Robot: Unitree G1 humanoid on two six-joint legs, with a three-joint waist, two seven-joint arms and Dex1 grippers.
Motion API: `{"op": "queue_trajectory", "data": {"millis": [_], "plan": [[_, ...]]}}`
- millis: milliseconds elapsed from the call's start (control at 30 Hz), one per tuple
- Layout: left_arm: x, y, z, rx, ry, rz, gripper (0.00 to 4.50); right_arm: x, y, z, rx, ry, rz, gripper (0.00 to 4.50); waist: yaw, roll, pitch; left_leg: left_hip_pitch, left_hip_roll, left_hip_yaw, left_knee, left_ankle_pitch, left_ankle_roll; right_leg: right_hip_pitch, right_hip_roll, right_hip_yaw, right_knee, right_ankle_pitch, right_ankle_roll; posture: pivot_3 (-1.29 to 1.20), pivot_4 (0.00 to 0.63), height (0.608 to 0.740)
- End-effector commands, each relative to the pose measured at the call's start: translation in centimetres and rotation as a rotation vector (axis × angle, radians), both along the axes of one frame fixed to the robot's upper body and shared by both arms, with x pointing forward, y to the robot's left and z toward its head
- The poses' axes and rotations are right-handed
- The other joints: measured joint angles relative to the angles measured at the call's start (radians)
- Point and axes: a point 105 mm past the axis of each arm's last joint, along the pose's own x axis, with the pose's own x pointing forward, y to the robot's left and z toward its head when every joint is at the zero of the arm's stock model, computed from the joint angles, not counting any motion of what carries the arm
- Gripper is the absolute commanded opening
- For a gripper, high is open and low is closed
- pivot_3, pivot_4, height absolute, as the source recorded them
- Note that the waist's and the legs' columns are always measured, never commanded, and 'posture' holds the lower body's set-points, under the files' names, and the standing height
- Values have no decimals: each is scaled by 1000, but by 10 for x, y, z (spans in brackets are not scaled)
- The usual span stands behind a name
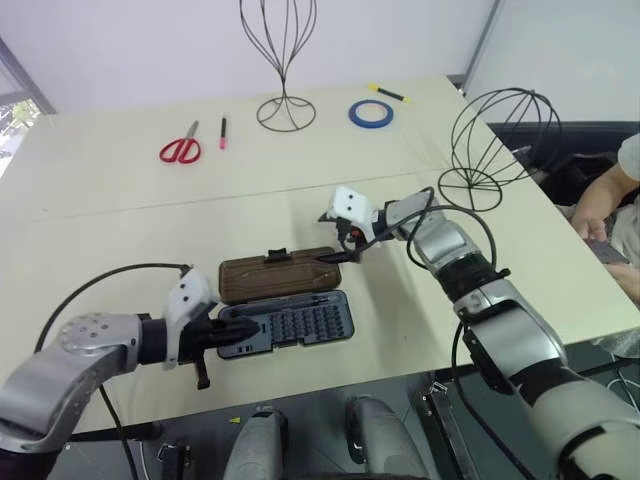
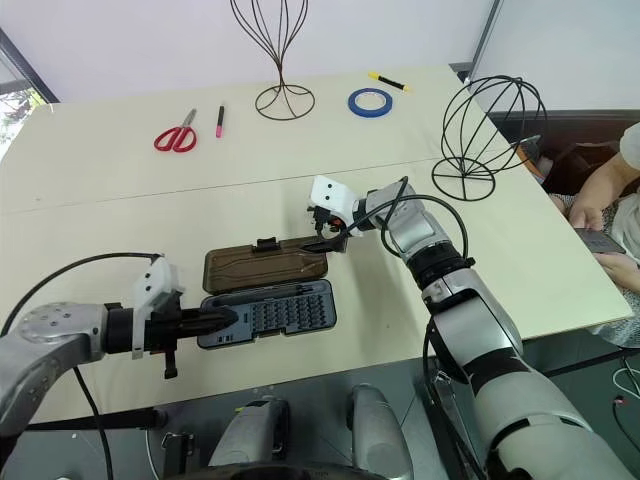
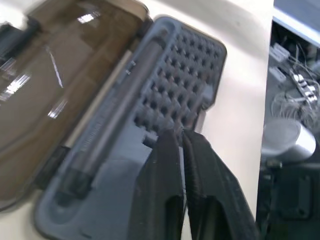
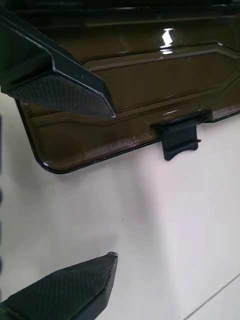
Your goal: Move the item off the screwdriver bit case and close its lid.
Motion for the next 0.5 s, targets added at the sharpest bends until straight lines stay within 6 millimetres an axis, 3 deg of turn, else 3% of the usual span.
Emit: {"op": "queue_trajectory", "data": {"millis": [33, 500], "plan": [[5, 4, -11, 38, -9, 2, 40, 3, 6, 13, 31, -23, 11, 4500, 0, 0, 0, 0, 0, 0, 0, 0, 0, 0, 0, 0, 0, 0, 0, 0, 150, 740], [3, 14, -36, 78, 28, 25, 40, 3, 6, -3, -17, 42, 13, 4500, 0, 0, 0, 1, 0, 0, 0, 0, 0, 0, 0, 0, 1, 1, 1, 0, 150, 740]]}}
